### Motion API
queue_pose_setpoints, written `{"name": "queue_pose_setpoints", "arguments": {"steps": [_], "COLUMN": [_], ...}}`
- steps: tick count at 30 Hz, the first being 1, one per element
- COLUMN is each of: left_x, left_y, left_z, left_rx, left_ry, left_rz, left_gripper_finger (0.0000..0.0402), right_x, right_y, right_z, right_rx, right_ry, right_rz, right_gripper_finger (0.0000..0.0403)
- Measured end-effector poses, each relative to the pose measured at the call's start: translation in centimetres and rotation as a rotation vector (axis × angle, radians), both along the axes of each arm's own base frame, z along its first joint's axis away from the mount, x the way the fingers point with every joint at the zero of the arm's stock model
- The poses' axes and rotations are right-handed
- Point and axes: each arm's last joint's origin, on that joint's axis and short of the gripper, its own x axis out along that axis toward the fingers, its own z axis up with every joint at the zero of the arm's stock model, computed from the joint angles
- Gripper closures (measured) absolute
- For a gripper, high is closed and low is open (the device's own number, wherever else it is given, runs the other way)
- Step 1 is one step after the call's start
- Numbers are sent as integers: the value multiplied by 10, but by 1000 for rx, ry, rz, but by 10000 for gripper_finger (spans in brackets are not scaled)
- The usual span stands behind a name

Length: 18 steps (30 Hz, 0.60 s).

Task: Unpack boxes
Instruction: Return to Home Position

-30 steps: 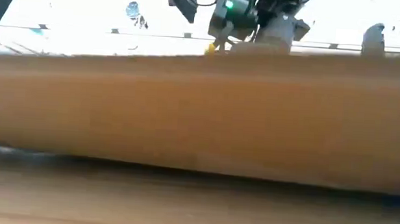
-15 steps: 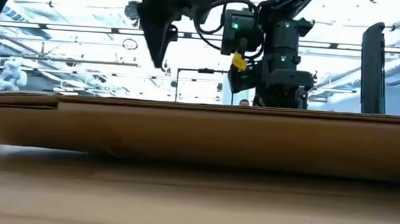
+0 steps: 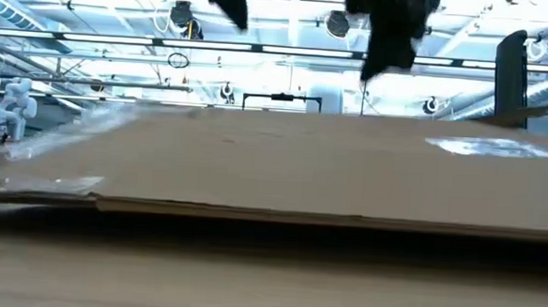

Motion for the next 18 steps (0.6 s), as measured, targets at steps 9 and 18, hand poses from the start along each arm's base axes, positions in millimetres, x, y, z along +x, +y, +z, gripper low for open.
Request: {"name": "queue_pose_setpoints", "arguments": {"steps": [9, 18], "left_x": [-77, -165], "left_y": [19, 34], "left_z": [86, 98], "left_rx": [10, -45], "left_ry": [-462, -857], "left_rz": [131, 196], "left_gripper_finger": [217, 217], "right_x": [-96, -169], "right_y": [10, 8], "right_z": [109, 158], "right_rx": [-56, -100], "right_ry": [-594, -984], "right_rz": [-176, -99], "right_gripper_finger": [351, 351]}}
